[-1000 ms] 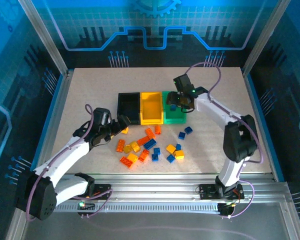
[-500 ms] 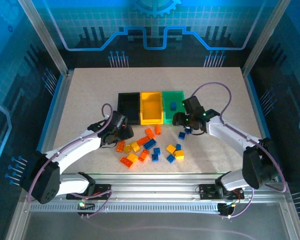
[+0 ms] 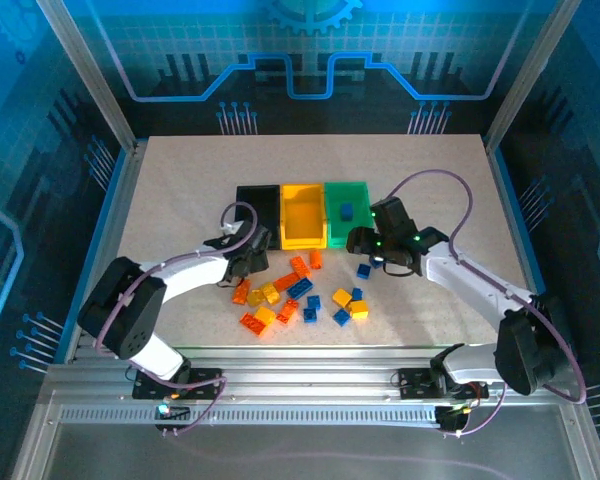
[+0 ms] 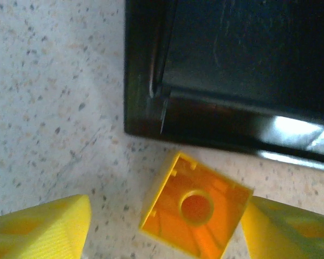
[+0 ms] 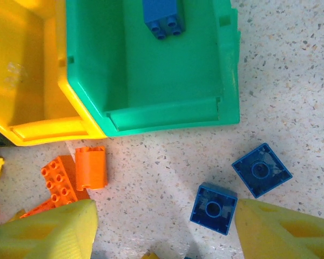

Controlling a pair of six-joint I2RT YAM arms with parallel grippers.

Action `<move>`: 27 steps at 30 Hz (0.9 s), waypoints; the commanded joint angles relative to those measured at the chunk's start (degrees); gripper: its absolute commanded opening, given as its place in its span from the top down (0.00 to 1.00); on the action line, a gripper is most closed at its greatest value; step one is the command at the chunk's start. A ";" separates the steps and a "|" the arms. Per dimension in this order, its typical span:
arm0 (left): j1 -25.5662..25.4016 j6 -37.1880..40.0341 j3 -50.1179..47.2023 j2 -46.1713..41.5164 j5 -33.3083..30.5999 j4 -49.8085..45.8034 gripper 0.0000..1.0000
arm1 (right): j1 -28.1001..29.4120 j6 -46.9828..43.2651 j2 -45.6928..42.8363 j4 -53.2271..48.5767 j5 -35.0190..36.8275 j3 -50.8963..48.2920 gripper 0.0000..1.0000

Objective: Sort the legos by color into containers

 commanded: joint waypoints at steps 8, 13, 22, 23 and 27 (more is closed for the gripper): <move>-0.04 1.37 1.18 3.18 -3.52 5.47 0.43 | 0.01 1.16 -2.57 -0.01 0.77 -0.24 0.30; -0.11 0.28 -0.89 1.14 -2.63 5.83 0.57 | -0.19 1.37 -2.94 0.08 1.13 -0.26 0.30; -2.92 -3.11 -4.81 -11.58 -1.54 -0.38 0.69 | -0.72 1.73 -3.13 0.24 1.17 -0.91 0.30; -3.00 -3.44 -4.39 -13.69 -1.21 -1.79 0.69 | -0.75 1.96 -3.21 0.46 1.03 -1.17 0.30; -2.71 -1.72 2.36 -15.79 -2.14 -6.56 0.68 | -0.81 2.24 -3.00 1.12 0.84 -1.67 0.30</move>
